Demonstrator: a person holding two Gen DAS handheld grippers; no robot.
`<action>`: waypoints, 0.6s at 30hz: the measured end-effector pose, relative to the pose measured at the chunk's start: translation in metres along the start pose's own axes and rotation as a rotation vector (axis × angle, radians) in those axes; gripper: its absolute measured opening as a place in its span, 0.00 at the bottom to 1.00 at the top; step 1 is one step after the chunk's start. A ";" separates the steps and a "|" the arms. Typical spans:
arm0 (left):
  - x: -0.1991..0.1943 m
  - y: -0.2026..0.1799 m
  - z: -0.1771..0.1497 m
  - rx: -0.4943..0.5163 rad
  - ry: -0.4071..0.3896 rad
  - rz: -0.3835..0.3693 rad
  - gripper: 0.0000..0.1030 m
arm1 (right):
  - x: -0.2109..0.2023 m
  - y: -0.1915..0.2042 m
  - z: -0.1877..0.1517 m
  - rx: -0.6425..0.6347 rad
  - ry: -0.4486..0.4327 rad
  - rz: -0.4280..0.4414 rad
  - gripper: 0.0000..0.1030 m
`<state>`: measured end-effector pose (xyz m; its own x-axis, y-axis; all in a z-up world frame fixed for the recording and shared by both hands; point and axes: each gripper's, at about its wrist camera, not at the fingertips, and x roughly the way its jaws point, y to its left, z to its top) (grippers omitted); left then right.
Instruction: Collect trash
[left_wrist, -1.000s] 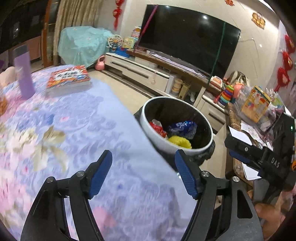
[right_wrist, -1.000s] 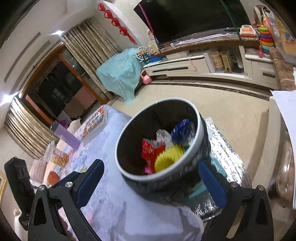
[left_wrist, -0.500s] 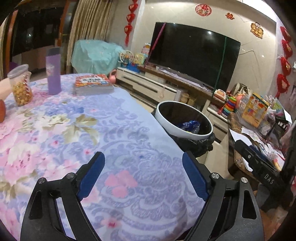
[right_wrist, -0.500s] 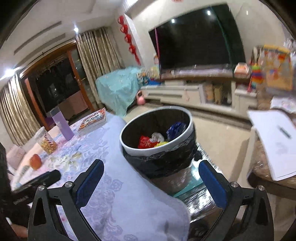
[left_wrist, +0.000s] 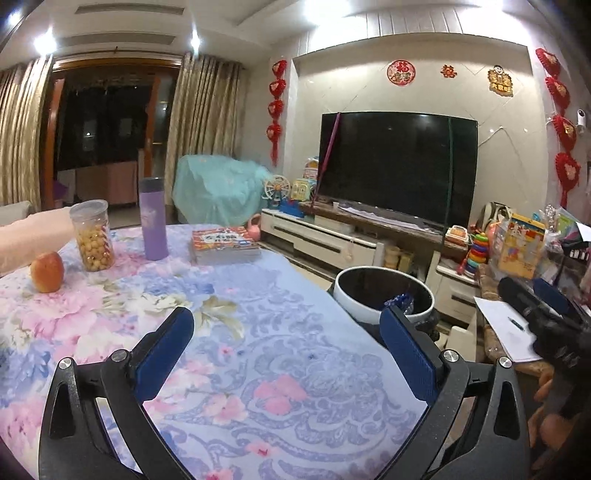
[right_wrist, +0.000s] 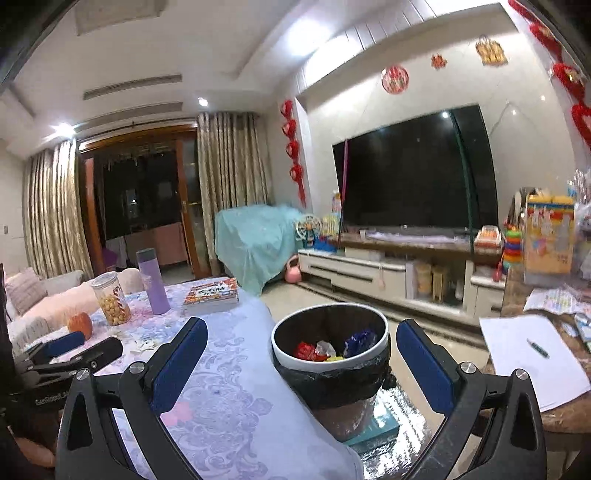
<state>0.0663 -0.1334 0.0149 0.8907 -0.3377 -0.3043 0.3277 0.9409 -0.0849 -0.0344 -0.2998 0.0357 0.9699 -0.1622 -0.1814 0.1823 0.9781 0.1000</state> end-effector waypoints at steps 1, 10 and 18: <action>0.000 0.000 -0.004 0.006 0.002 0.009 1.00 | 0.000 0.003 -0.003 -0.012 0.001 -0.021 1.00; -0.009 0.004 -0.027 0.040 0.000 0.076 1.00 | 0.009 0.009 -0.041 -0.016 0.059 -0.074 1.00; -0.012 0.000 -0.035 0.060 0.020 0.105 1.00 | 0.001 0.009 -0.044 -0.010 0.044 -0.066 1.00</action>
<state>0.0447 -0.1281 -0.0143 0.9146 -0.2366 -0.3278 0.2523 0.9676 0.0054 -0.0393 -0.2856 -0.0069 0.9478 -0.2207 -0.2301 0.2436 0.9669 0.0764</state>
